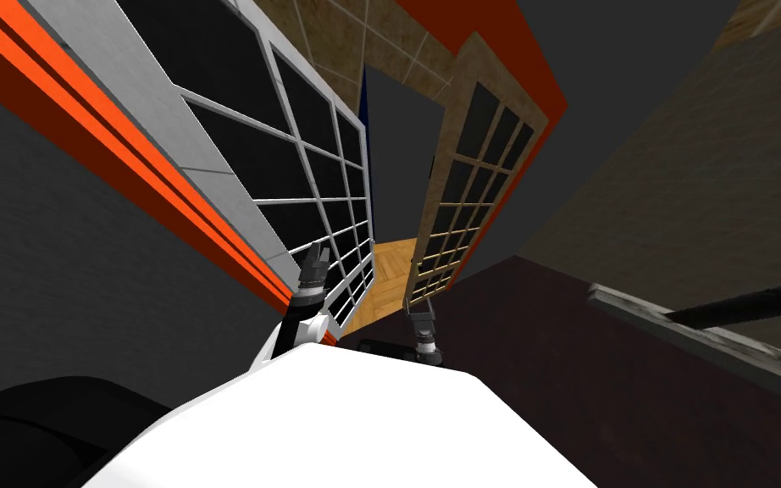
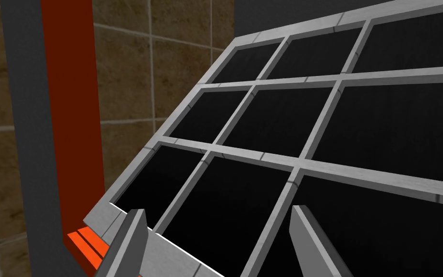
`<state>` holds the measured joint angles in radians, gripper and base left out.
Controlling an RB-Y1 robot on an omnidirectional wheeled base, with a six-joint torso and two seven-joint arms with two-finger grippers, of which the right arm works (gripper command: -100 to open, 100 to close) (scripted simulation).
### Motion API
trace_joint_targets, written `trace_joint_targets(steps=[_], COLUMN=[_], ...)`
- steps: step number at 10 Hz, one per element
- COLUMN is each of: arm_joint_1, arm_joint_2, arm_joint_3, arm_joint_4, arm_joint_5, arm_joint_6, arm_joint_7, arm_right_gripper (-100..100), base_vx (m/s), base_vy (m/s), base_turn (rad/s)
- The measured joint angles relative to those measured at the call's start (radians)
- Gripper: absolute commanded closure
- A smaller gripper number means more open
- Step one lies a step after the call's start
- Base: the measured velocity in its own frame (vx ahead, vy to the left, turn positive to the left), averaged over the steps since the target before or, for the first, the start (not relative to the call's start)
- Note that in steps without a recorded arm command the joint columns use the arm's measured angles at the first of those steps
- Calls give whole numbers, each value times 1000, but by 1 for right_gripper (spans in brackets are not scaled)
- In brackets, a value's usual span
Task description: Push the door open
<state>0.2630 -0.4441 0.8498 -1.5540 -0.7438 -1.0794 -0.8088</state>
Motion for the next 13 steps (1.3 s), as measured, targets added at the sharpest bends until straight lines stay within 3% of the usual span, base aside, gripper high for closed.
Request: trace_joint_targets(steps=[7,10,13], arm_joint_1=[-42,-56,-78], arm_joint_2=[-59,-97,-114], arm_joint_3=[138,200,264], arm_joint_4=[142,188,263], arm_joint_5=[-115,-172,-222], arm_joint_6=[-77,-107,-144], arm_joint_7=[-114,-163,-216], arm_right_gripper=[-100,-100,-100], base_vx=[102,124,119], base_vy=[-80,-91,-114], base_turn=[119,120,133])
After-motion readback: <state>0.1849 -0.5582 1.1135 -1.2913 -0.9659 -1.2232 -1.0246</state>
